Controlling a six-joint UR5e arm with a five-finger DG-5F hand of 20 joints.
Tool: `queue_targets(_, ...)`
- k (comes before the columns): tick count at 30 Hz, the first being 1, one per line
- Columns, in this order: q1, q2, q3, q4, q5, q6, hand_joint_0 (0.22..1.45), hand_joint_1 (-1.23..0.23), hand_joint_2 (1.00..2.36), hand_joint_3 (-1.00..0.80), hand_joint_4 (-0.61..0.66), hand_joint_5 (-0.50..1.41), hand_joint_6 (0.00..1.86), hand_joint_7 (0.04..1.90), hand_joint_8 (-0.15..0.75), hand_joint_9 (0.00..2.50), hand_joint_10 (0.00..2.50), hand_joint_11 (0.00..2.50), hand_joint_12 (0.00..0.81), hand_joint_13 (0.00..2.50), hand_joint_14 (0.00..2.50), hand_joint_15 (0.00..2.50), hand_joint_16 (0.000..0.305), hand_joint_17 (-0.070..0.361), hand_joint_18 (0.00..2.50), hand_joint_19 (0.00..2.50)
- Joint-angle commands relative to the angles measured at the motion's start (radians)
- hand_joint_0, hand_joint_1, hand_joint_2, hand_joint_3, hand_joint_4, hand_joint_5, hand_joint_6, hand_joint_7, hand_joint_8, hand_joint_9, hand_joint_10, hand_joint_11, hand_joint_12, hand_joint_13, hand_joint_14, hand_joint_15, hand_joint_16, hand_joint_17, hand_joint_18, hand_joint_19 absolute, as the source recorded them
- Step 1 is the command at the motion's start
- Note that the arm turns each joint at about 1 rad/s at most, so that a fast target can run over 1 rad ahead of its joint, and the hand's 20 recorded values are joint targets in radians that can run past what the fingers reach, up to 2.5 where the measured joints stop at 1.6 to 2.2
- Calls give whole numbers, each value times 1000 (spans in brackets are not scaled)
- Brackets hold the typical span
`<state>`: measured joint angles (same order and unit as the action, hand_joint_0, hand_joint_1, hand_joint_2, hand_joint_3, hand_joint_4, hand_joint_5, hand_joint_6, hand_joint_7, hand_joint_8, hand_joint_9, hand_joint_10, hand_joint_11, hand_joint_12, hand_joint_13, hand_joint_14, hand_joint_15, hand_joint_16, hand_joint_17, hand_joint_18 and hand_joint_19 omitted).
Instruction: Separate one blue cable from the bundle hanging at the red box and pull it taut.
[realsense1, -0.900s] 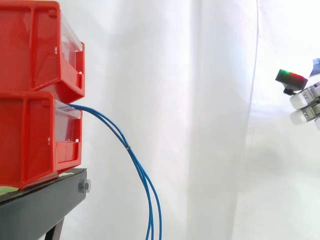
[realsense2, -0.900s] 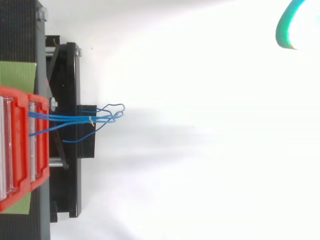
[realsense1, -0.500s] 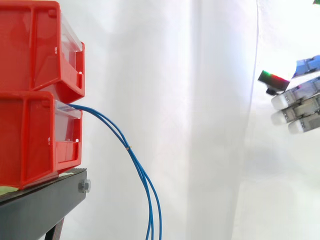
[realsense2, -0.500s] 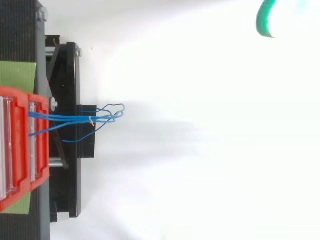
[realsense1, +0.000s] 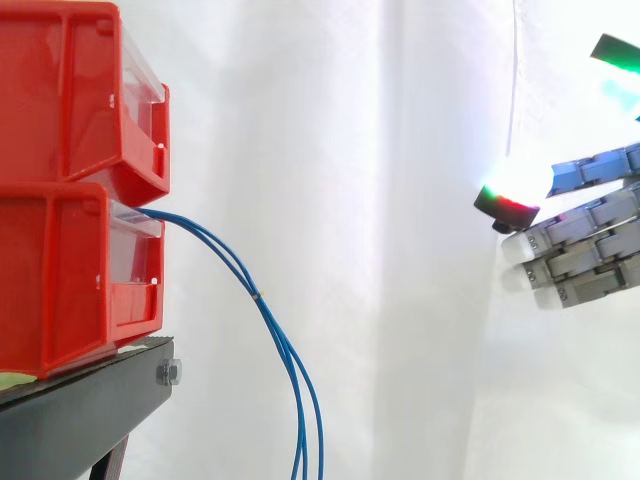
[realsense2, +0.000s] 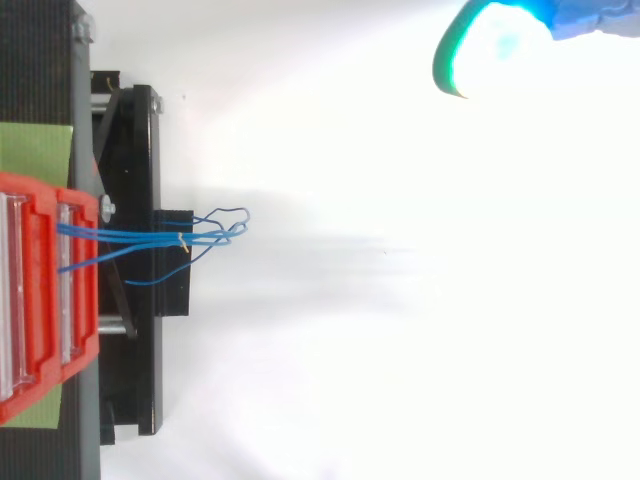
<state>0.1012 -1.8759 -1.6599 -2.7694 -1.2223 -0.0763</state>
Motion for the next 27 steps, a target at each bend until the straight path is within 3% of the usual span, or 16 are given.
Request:
queue_targets(1,6,-26,2,40,18,-3,524,-603,1001,-475,287,-209,502,820,314,631,6,253,254,345,2,58,23,52,102,0)
queue_targets(7,22,-91,6,56,52,1,524,-596,1002,-475,293,-205,502,822,323,653,6,247,260,361,1,67,24,54,124,0)
queue_targets(13,35,-135,12,114,53,-8,526,-592,1002,-474,294,-204,502,828,324,661,7,269,261,387,2,76,24,54,146,0)
queue_targets(16,43,-183,52,134,55,-13,526,-590,1002,-470,296,-202,502,826,324,674,7,282,265,407,1,89,24,55,163,0)
queue_targets(18,45,-239,111,128,52,-5,529,-590,1002,-471,297,-201,502,830,327,683,8,288,266,422,3,99,25,56,177,0)
queue_targets(22,46,-289,180,113,55,16,530,-587,1002,-468,297,-200,503,827,328,691,8,295,268,427,4,104,25,55,193,0)
queue_targets(27,46,-339,218,114,53,16,531,-586,1002,-466,299,-198,502,830,326,695,8,309,270,445,4,119,25,57,206,20)
